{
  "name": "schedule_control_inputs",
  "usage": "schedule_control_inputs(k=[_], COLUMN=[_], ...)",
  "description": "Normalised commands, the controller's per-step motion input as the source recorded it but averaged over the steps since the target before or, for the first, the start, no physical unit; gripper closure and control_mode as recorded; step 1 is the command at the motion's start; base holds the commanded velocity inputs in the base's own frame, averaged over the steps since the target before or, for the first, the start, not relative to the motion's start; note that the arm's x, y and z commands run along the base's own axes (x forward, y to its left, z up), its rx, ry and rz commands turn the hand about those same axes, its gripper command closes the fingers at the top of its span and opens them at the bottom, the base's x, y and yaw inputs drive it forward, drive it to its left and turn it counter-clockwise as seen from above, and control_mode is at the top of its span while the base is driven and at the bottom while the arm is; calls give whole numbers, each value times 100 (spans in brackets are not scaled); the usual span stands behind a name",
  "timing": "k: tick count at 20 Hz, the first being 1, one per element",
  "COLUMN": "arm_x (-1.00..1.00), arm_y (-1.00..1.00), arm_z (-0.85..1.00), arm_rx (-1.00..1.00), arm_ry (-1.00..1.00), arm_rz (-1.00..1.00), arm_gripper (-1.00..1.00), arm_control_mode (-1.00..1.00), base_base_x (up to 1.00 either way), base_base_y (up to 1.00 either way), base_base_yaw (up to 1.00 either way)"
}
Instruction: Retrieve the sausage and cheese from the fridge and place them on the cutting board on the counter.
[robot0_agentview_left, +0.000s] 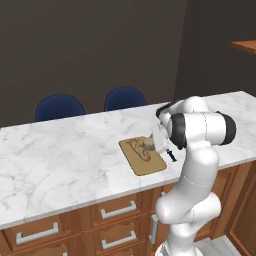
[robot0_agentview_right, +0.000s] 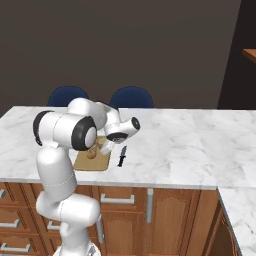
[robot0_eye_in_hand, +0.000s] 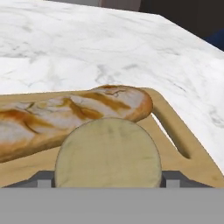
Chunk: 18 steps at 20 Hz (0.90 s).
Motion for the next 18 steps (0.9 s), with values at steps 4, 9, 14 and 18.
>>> schedule_control_inputs(k=[4,9,14,18], arm_x=[0,0,-1,-11], arm_y=[9,0,0,0], arm_z=[0,0,0,0], arm_rx=[0,0,0,0], arm_ry=[0,0,0,0], arm_rz=[4,4,4,0], arm_gripper=[100,100,-100,-100], arm_control_mode=[-100,-100,-100,-100], base_base_x=[0,0,0,0], base_base_y=[0,0,0,0], base_base_yaw=[0,0,0,0])
